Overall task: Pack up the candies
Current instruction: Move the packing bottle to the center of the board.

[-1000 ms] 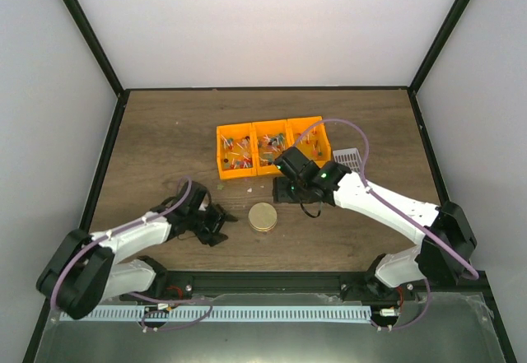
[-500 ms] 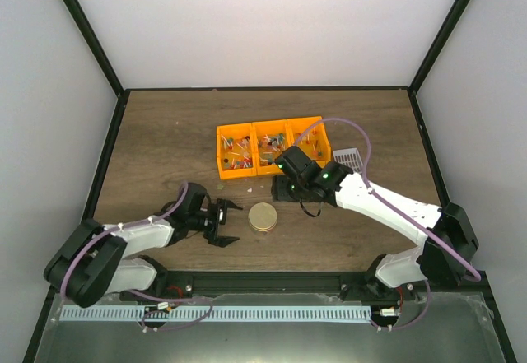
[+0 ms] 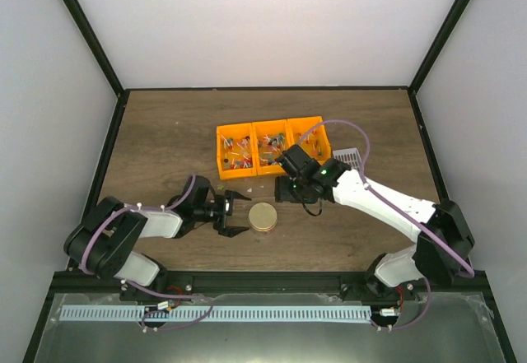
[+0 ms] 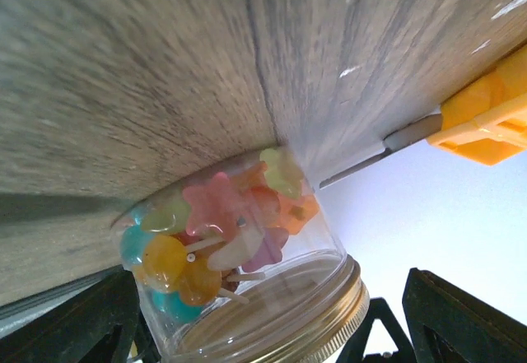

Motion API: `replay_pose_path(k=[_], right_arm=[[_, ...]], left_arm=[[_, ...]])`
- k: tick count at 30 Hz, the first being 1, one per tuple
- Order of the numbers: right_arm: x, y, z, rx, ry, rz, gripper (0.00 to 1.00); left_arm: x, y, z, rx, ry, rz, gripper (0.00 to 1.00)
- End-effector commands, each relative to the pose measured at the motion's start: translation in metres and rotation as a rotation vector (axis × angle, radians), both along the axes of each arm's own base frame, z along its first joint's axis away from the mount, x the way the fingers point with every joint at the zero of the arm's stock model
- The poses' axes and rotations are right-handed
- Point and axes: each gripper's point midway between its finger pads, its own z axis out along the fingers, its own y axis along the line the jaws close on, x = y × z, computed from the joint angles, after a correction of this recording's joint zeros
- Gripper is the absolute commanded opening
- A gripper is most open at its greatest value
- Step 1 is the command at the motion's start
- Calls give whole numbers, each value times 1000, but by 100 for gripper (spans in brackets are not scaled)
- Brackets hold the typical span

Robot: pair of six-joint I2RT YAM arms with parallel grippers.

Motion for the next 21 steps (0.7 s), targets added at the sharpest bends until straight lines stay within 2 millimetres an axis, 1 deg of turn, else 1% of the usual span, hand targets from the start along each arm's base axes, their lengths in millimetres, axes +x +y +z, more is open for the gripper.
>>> replay_pose_path(k=[1, 3, 6, 8, 11, 13, 15, 16, 17, 19, 20, 21], right_arm=[[9, 3, 1, -19, 21, -4, 66], [14, 4, -1, -28, 26, -6, 66], [21, 5, -4, -35, 33, -11, 67], [25, 6, -5, -38, 34, -15, 67], [29, 7, -5, -36, 35, -24, 67], [31, 6, -5, -37, 32, -34, 67], [33, 4, -3, -38, 23, -46, 67], [35, 1, -2, -35, 20, -55, 67], [36, -1, -1, -31, 17, -61, 67], [40, -5, 2, -22, 4, -74, 68], [42, -8, 4, -16, -3, -78, 68], [44, -10, 5, -10, -10, -83, 68]], left_arm=[[-11, 2, -19, -32, 328, 62, 87], [-19, 2, -30, -5, 371, -26, 87], [-28, 2, -39, 41, 420, -123, 95], [-27, 2, -39, 56, 430, -136, 100], [-25, 4, -38, 69, 439, -125, 100], [-20, 10, -40, 103, 413, -138, 100], [-10, 26, -44, 188, 348, -175, 100], [-3, 39, -45, 251, 322, -198, 100], [5, 54, -42, 320, 313, -220, 100], [24, 82, -40, 439, 240, -250, 100], [33, 94, -38, 481, 202, -252, 100], [44, 103, -32, 519, 140, -250, 100]])
